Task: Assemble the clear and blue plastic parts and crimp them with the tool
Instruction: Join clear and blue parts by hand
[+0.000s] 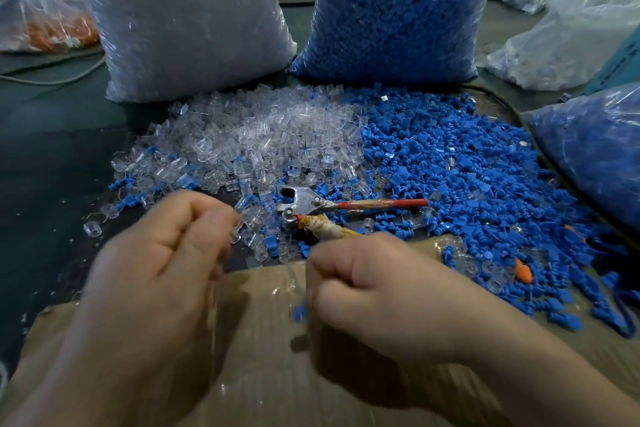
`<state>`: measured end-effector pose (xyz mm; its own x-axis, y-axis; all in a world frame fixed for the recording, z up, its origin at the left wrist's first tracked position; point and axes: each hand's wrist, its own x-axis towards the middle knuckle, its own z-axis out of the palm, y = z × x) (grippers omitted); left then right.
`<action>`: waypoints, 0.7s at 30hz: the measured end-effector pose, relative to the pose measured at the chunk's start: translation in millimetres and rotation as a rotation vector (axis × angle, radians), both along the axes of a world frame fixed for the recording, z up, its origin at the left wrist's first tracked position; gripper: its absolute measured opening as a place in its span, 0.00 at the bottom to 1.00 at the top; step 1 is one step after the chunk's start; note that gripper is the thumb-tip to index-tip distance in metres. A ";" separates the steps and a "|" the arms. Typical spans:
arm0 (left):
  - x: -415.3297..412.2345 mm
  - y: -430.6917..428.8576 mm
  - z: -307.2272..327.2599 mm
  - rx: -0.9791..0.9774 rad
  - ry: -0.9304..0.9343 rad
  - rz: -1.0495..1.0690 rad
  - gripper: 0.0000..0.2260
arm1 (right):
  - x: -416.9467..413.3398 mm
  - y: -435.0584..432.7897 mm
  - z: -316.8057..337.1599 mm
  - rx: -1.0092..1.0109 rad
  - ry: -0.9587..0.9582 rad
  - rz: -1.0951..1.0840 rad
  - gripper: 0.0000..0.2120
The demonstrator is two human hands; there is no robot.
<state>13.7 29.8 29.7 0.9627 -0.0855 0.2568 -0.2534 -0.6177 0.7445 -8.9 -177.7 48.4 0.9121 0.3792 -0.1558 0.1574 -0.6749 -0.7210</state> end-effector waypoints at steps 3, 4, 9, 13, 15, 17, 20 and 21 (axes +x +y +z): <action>19.5 31.9 -12.5 0.363 0.075 0.148 0.27 | -3.1 5.6 2.9 -0.198 -0.043 0.211 0.12; 20.7 37.4 -16.2 0.458 0.110 0.167 0.30 | -3.4 8.2 2.3 -0.238 -0.050 0.239 0.12; 17.7 29.7 -20.0 0.678 0.162 0.112 0.32 | -3.2 10.4 -0.4 -0.291 -0.121 0.220 0.06; 16.6 17.0 -13.0 0.603 0.183 0.103 0.14 | -0.1 11.9 -9.4 -0.287 -0.289 0.024 0.07; 16.0 11.2 -12.7 0.599 0.179 0.088 0.07 | 1.8 15.1 -16.1 -0.319 -0.369 -0.053 0.09; 16.6 5.0 -13.8 0.608 0.171 0.070 0.06 | 4.7 18.1 -24.0 -0.351 -0.432 -0.088 0.12; 14.7 0.8 -13.7 0.534 0.138 0.069 0.06 | 8.7 22.2 -28.3 -0.307 -0.474 -0.094 0.12; 12.2 -0.3 -13.4 0.448 0.125 0.054 0.06 | 9.2 23.2 -27.8 -0.257 -0.472 -0.093 0.12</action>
